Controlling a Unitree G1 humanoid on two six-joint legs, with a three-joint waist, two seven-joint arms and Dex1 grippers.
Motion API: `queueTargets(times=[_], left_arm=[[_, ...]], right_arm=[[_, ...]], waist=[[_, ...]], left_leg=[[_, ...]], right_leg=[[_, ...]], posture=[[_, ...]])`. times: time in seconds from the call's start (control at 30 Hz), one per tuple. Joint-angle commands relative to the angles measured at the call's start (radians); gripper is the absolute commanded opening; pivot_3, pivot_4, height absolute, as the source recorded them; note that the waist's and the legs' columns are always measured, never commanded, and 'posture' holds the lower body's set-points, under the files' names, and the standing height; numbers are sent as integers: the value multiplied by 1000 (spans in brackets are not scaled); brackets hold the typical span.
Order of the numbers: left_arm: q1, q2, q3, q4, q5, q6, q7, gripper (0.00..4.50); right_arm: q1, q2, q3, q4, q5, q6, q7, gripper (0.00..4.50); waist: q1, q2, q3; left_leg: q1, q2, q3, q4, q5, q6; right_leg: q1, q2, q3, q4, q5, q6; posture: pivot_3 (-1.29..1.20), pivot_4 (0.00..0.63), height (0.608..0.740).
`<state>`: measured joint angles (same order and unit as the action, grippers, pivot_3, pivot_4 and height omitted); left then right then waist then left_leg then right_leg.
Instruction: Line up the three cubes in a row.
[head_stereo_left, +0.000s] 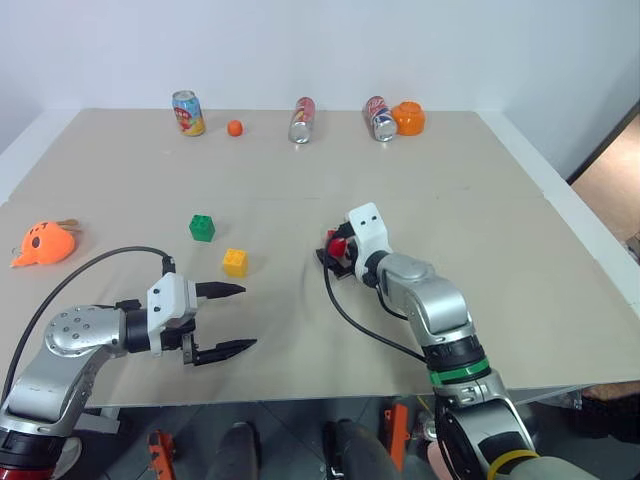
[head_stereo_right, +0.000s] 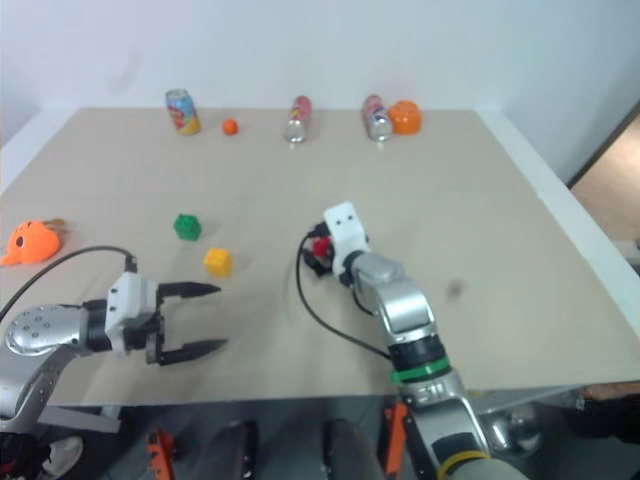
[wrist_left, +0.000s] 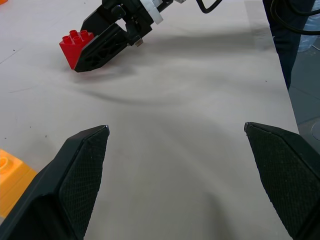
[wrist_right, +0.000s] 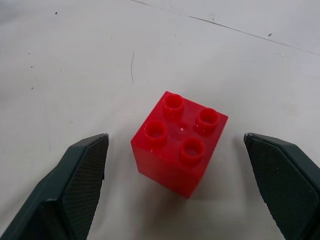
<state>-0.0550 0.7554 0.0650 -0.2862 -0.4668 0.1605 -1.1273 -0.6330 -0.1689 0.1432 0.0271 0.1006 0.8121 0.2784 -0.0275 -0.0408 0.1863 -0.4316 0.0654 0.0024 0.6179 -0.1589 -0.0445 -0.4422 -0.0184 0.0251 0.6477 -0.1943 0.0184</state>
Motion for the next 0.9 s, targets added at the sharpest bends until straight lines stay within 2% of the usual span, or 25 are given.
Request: queueTargets(times=[0.03,0.17,0.2,0.27,0.47,0.5,0.77,0.9], left_arm=[[2,0,2,-27,2,-5,7,4484],[7,1,4,-24,5,-8,10,4484],[12,1,5,-25,7,-10,10,4500],[18,1,8,-28,7,-12,12,4500],[27,7,21,-26,7,-7,22,4500],[28,9,25,-26,6,-5,23,4500],[34,21,43,-18,3,-9,26,4500],[45,19,48,-10,-6,-11,19,4500]], right_arm=[[-23,-1,-23,-13,4,-10,1,4500],[-25,-6,-28,-6,8,-14,9,4500],[-25,-5,-31,-5,14,-14,13,3954],[-24,-6,-33,-5,18,-17,19,3437],[-30,-16,-30,6,19,-25,37,1297],[-31,-19,-30,8,20,-29,42,1137],[-21,-68,-29,1,50,-118,158,1137],[-10,-137,-31,-19,105,-192,317,1137]], waist=[[0,0,0],[0,0,0],[0,0,0],[-1,0,0],[-1,0,0],[-1,0,0],[-1,1,1],[0,1,1]], left_leg=[[0,0,0,0,0,0],[0,0,0,0,0,0],[0,0,0,0,0,0],[0,0,0,0,0,0],[0,0,0,0,0,0],[0,0,0,0,0,0],[0,0,0,-1,0,0],[0,0,0,-1,0,0]], right_leg=[[0,0,0,0,0,0],[0,0,0,0,0,0],[0,0,0,0,0,0],[0,0,0,0,0,0],[0,0,0,0,0,0],[0,0,0,0,0,0],[-1,0,0,0,0,-1],[-1,0,0,0,-1,-1]], posture=[[0,150,740],[0,150,740],[0,150,740],[0,150,740],[0,150,740],[0,150,740],[0,150,740],[0,150,740]])
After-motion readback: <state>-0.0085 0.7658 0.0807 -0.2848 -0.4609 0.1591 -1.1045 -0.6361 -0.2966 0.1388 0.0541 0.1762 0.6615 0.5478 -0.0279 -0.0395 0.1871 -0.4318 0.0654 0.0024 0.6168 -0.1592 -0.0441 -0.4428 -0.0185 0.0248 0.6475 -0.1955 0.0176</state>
